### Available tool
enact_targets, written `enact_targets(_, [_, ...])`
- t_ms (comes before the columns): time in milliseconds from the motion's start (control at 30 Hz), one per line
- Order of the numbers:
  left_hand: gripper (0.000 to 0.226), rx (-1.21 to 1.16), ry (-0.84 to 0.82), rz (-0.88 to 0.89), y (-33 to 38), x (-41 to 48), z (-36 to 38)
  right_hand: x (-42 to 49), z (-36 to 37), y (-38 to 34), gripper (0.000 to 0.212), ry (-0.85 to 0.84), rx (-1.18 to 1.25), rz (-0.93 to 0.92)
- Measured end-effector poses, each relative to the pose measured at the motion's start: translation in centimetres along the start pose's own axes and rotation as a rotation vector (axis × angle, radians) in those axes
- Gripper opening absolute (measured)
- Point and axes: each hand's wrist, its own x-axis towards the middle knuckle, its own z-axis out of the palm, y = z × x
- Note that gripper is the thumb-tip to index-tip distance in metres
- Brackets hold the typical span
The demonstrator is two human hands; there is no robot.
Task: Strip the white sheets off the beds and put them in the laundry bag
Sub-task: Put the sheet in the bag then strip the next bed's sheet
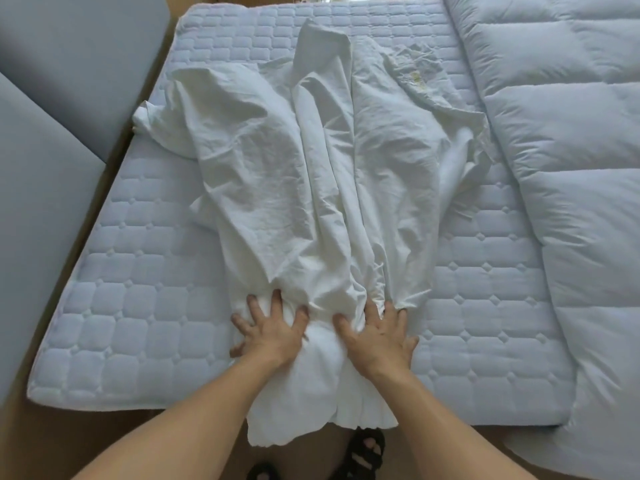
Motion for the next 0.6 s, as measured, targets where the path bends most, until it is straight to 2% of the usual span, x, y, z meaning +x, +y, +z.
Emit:
enact_targets(133, [0.087, 0.034, 0.009, -0.04, 1.5, 0.5, -3.1, 0.2, -1.7, -1.1, 0.08, 0.168, 0.016, -0.122])
enact_targets(200, [0.091, -0.043, 0.142, -0.02, 2.8, 1.0, -4.3, 1.2, -2.8, -1.9, 0.087, 0.253, 0.073, -0.158])
enact_targets(300, [0.096, -0.187, 0.332, 0.078, 5.1, 2.9, -6.1, 3.9, -5.0, -3.0, 0.106, 0.274, 0.082, -0.154])
enact_targets(400, [0.11, -0.201, 0.383, 0.088, 7.1, 6.1, -8.1, 7.7, -7.7, -3.8, 0.115, 0.265, 0.074, -0.097])
enact_targets(600, [0.132, -0.167, 0.456, -0.034, 8.8, 15.5, -13.0, 16.8, -12.0, -5.0, 0.13, 0.29, 0.018, 0.115])
